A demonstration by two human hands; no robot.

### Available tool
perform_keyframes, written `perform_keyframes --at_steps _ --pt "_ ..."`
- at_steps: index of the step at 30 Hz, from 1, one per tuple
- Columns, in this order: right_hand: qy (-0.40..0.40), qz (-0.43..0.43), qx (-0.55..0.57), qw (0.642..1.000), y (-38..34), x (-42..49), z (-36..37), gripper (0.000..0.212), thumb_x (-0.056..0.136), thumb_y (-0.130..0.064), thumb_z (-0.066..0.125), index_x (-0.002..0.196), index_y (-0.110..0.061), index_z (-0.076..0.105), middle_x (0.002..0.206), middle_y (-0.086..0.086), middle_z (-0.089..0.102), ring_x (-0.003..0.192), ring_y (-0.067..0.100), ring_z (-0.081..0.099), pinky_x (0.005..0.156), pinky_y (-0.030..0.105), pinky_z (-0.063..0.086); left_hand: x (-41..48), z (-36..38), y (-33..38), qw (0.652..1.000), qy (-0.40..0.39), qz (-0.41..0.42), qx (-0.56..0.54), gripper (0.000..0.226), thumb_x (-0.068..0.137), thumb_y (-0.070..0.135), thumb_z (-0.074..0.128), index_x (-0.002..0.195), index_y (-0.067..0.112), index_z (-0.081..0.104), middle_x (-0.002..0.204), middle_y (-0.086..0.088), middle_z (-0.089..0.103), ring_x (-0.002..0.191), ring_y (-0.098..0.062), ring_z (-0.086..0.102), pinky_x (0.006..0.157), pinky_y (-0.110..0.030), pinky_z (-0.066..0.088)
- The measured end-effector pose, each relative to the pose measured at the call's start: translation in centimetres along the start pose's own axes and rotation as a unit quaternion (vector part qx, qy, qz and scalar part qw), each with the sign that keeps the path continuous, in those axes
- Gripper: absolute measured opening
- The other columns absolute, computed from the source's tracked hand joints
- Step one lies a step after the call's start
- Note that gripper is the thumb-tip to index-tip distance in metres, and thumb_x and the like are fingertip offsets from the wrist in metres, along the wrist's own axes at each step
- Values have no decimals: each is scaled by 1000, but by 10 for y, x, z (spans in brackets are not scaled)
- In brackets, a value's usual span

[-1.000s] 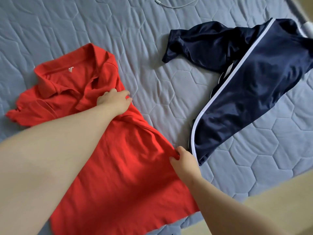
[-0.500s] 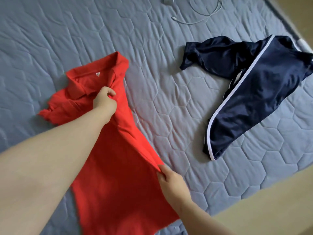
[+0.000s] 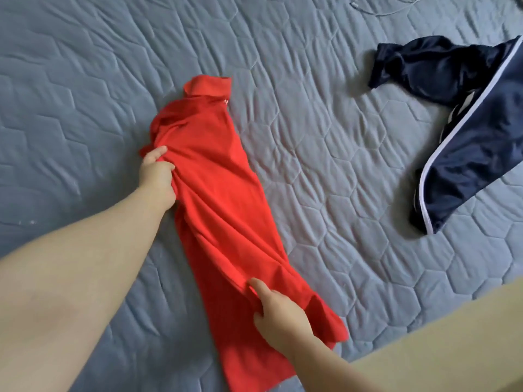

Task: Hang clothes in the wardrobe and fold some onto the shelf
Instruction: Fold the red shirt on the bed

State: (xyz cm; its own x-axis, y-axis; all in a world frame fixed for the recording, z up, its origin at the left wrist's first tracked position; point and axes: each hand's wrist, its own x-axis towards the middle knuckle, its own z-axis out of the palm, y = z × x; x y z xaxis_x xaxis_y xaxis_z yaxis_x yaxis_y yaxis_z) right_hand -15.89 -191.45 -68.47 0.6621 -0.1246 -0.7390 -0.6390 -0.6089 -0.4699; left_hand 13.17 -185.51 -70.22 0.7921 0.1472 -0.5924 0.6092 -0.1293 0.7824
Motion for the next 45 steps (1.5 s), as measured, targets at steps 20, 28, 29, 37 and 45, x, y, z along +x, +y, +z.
perform_keyframes --at_steps 20,28,29,37,45 --pt "-203 -51 -50 977 -3 -64 62 38 85 -23 51 122 -25 52 119 11 61 109 30 55 84 33 44 -152 -77 -132 969 -56 -158 181 55 83 13 67 132 4 41 105 0 49 82 -10 48 67 -22 39" --pt "-36 24 -130 991 29 -59 41 28 93 -31 41 109 -14 55 115 11 59 109 29 53 84 33 41 -192 -98 -185 946 -57 -189 257 22 90 24 58 102 6 63 106 -13 65 90 -23 60 77 -29 45" --pt "27 36 -143 989 36 -55 33 27 92 -29 41 111 -14 54 116 9 57 110 28 51 87 34 40 -194 -97 -188 934 -43 -177 307 25 89 30 58 98 7 64 108 -13 64 96 -26 60 81 -32 46" --pt "125 198 91 968 70 -11 -5 28 89 -25 55 113 -12 49 115 11 57 103 28 53 84 34 40 -186 -92 -200 967 -42 -166 186 49 90 39 55 127 7 55 129 -9 57 117 -23 54 96 -27 39" --pt "63 251 152 954 100 -47 24 17 79 -13 61 72 -22 49 75 1 58 62 14 56 55 13 46 -209 -110 -218 965 -46 -236 101 41 90 32 57 125 10 56 119 -9 62 98 -19 60 89 -29 46"
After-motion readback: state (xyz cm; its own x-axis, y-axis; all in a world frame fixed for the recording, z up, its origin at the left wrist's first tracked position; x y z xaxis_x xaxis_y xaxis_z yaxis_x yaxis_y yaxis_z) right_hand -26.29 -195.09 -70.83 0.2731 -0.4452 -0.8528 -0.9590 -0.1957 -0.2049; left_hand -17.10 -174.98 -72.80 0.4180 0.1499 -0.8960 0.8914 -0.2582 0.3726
